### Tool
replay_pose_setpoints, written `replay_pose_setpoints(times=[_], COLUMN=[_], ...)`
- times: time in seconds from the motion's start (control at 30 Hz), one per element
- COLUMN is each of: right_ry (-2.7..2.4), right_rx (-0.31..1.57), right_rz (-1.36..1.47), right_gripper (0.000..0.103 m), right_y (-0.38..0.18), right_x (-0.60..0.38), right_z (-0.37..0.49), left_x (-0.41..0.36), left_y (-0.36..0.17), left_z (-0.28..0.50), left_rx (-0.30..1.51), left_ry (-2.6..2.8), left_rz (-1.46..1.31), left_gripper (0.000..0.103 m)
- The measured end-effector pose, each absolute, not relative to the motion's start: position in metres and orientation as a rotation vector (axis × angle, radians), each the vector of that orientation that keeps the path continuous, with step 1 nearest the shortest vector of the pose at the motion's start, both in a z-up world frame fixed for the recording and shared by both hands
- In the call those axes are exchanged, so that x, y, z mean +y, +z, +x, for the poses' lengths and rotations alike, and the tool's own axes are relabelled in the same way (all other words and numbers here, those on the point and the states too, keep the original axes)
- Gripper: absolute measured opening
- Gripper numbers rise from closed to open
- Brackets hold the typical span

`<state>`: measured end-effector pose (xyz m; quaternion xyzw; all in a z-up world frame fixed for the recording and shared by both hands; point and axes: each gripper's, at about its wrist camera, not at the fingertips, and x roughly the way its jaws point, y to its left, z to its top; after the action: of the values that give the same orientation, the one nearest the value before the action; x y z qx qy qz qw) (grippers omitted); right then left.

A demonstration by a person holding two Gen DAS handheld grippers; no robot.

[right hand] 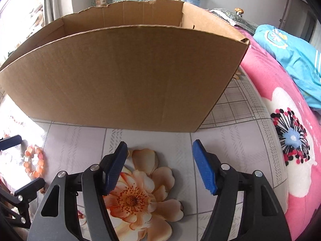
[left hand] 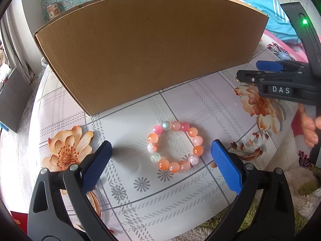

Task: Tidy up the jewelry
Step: 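Lower the left gripper over the pink-orange beaded bracelet while the right gripper approaches a gold ring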

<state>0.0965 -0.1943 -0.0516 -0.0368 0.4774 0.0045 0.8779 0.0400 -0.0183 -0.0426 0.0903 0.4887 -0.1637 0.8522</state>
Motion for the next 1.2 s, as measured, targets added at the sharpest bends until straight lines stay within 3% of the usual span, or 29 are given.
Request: replay_pose_setpoints(times=[0.7, 1.2], right_ry=[0.037, 0.067], right_rx=[1.019, 1.015], right_rz=[-0.05, 0.049], right_gripper=[0.066, 0.066], right_y=[-0.053, -0.045], right_x=[-0.171, -0.206], right_z=[0.056, 0.064], left_x=[-0.02, -0.02], left_y=[-0.042, -0.043], left_z=[0.043, 0.044], left_rx=[1.023, 1.035], left_ry=[-0.324, -0.32], left_rz=[0.179, 0.179], left_gripper=[0.096, 0.096])
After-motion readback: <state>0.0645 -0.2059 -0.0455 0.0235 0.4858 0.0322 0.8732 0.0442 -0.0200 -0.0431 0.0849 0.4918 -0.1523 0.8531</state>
